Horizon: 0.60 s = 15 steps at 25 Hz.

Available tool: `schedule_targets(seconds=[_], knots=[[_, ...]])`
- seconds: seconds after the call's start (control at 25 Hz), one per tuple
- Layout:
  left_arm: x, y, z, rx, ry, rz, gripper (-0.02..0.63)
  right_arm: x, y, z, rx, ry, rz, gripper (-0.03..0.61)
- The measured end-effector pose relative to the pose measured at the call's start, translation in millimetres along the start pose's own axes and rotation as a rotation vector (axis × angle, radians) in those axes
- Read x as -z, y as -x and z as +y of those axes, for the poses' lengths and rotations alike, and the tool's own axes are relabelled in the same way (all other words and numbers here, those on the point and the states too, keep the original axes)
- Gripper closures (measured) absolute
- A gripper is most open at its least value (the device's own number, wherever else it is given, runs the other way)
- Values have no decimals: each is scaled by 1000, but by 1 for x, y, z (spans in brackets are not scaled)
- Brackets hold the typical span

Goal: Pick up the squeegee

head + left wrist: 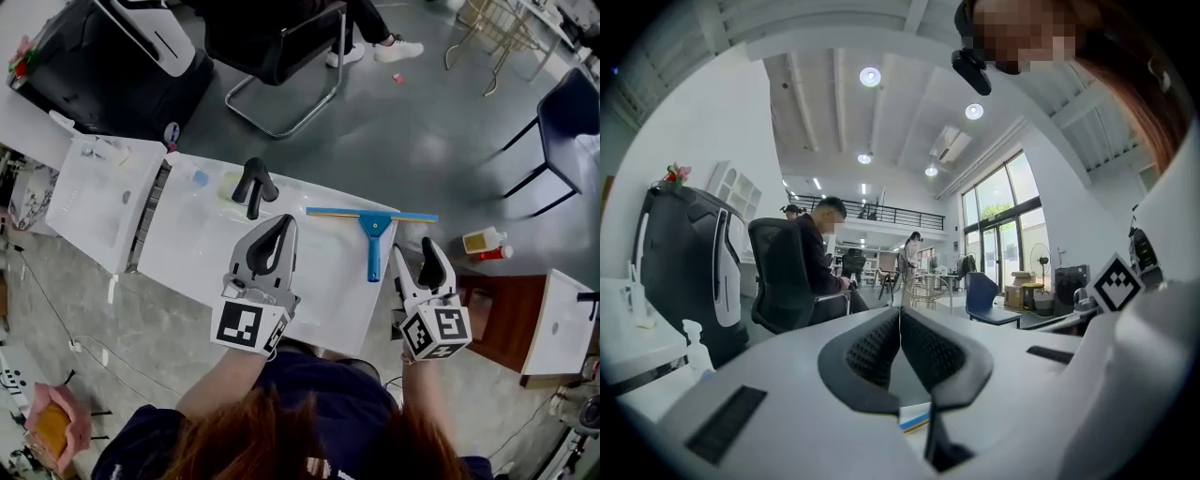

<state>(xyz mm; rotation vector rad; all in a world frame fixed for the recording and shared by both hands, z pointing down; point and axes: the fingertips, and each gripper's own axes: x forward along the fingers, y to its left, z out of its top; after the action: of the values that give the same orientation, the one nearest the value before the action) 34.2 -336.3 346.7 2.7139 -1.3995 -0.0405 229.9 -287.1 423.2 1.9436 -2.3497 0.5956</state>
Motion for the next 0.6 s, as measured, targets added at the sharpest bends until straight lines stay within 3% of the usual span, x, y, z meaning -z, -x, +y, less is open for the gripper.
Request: schedule_targets(seconds=[0.12, 0.6], knots=[[0, -19, 9, 20, 18, -5, 592, 27, -26, -10, 24, -55, 64, 313], [30, -69, 40, 79, 31, 76, 592, 142, -112, -37, 124, 18, 414, 310]])
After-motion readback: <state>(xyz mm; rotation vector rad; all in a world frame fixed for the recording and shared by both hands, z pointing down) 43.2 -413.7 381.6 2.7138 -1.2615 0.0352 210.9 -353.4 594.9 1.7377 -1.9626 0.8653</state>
